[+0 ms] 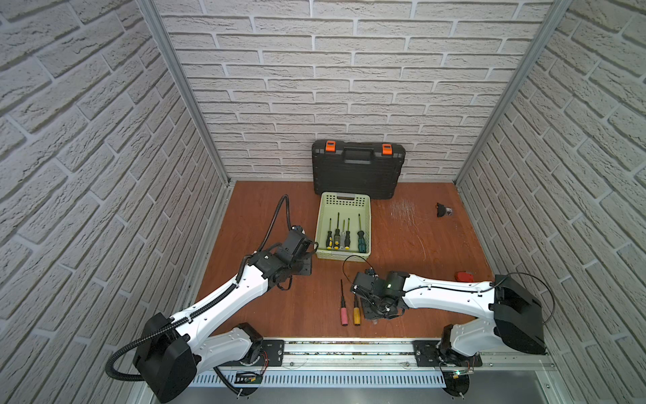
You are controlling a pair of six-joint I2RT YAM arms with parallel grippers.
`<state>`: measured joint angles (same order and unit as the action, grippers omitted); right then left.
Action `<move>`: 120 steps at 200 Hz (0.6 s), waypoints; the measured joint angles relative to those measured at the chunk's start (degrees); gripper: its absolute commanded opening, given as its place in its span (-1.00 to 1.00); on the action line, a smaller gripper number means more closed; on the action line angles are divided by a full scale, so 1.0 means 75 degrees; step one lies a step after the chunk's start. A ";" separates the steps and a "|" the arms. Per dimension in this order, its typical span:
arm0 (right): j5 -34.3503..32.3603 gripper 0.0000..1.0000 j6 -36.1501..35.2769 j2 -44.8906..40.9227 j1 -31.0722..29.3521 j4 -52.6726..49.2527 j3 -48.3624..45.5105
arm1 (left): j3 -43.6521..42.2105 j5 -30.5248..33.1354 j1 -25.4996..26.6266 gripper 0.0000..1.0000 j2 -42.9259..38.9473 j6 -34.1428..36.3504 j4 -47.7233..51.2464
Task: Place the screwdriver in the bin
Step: 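Lower the right gripper onto the clear screwdriver handle and close it, then lift the clear screwdriver with the right gripper and carry it over the basket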
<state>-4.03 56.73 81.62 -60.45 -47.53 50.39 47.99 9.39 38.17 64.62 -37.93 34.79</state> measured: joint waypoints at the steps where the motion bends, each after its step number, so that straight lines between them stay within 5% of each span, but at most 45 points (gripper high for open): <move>1: 0.0000 -0.90 -0.0006 -0.0017 0.0006 -0.0017 0.0012 | 0.0003 0.0000 -0.0003 -0.02 0.0000 0.0003 0.0003; 66: -0.0163 -0.90 -0.0259 -0.1186 0.0321 -0.1588 0.1285 | 0.0198 0.0058 -0.0198 -0.02 -0.0012 0.0117 0.0076; 120: 0.0128 -0.90 -0.1134 -0.0466 0.2060 -0.0898 0.2602 | 0.0201 0.0064 -0.0221 -0.02 -0.0157 0.0111 0.0201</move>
<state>-3.07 48.23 78.13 -44.99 -54.26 69.91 49.50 9.87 36.51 63.44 -37.10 36.29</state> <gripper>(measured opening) 0.158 0.491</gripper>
